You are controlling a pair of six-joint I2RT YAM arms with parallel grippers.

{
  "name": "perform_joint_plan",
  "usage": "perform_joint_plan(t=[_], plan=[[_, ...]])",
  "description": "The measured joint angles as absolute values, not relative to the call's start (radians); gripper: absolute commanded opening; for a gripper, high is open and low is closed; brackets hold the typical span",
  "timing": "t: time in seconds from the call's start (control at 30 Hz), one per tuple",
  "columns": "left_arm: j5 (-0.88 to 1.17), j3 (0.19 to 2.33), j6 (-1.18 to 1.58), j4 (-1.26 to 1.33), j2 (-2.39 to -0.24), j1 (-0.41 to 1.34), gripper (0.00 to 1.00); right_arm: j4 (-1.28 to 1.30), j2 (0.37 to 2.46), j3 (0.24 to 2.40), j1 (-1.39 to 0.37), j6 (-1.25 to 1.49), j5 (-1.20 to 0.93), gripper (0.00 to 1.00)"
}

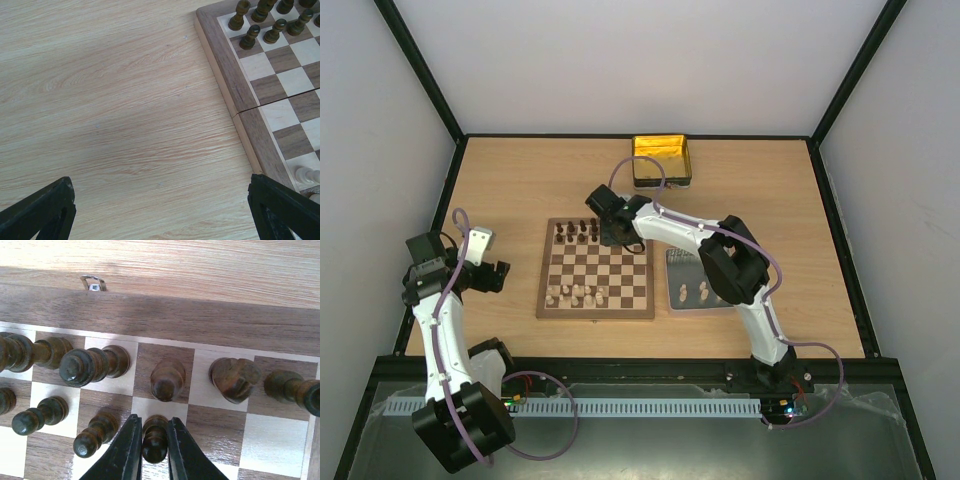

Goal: Set up the chess pieces on the board
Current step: Place the chess piece on the chessboard.

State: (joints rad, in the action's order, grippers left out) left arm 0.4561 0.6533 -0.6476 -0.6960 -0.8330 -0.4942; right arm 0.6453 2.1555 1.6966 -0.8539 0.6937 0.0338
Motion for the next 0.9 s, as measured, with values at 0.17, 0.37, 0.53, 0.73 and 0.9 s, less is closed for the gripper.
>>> perform_joint_plan(t=[0.17,0.37,0.53,0.73,0.9], plan=[[0.456,0.653,-0.648,-0.697,-0.833,-0.494,0.94,0.646,2.157,1.698,-0.854,0.691,0.034,0.15],[0.457,0.653,-0.648,-0.702,-0.836,-0.494,0.94,0.646,2.157,1.698,-0.854,0.691,0.034,0.2],[0.462,0.653,-0.648,-0.702,-0.839,-0.494,0.94,0.646,2.157,1.699,-0.853,0.688,0.033,0.22],[0.464,0.653,-0.648,-0.702,-0.839,-0.494,0.94,0.646,2.157,1.699,-0.852,0.688,0.033,0.22],[0.464,0.653,-0.648,-0.702,-0.839,-0.494,0.94,0.646,2.157,1.699,-0.852,0.688,0.032,0.23]])
